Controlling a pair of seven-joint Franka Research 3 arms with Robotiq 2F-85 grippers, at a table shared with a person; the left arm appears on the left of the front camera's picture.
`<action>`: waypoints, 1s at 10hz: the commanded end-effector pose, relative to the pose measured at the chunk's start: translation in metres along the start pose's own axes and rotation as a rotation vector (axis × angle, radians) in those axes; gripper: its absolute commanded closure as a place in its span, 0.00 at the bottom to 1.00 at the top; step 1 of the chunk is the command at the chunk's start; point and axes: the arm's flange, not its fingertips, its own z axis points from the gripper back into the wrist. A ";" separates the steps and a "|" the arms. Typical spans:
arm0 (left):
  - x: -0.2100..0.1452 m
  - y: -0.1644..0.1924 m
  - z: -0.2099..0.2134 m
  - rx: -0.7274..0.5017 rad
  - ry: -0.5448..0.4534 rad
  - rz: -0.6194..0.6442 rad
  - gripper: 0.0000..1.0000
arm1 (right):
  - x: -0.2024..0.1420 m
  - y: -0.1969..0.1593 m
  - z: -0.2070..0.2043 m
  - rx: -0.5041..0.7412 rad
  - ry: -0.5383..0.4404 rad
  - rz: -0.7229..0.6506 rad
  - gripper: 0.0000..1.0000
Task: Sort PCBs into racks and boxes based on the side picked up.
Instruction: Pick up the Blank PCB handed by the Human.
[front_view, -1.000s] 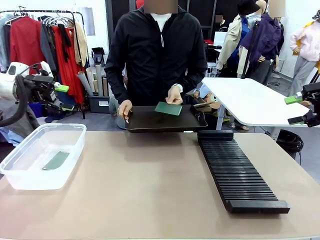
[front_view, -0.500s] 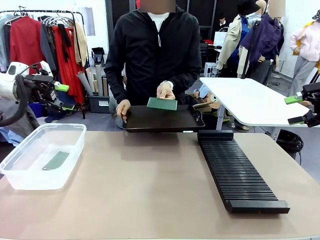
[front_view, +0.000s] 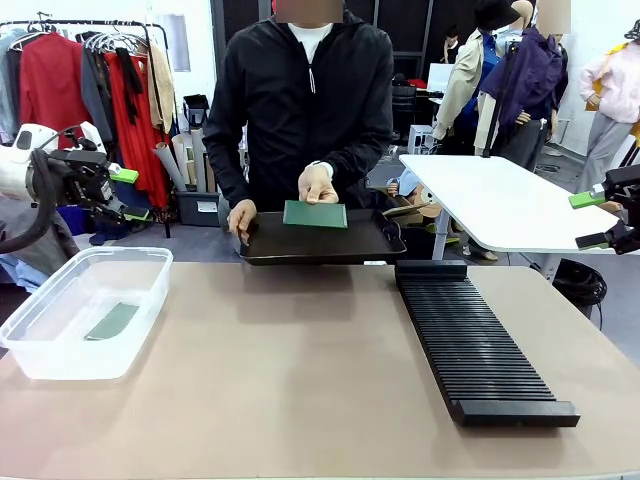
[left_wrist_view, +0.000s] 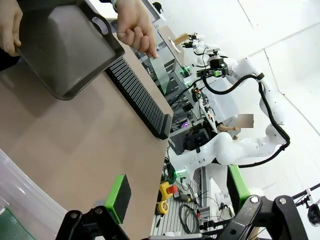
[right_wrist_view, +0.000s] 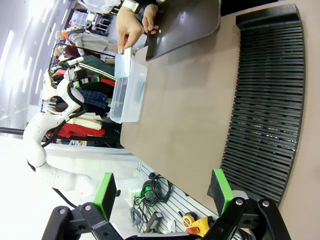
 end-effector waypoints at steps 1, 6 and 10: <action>-0.001 0.000 0.000 0.003 0.010 0.002 0.00 | -0.001 0.002 -0.002 -0.001 -0.019 0.010 0.00; -0.001 0.000 0.000 0.003 0.010 0.002 0.00 | -0.001 0.002 -0.002 -0.001 -0.019 0.010 0.00; -0.001 0.000 0.000 0.003 0.010 0.002 0.00 | 0.003 -0.001 -0.007 0.022 -0.038 0.000 0.00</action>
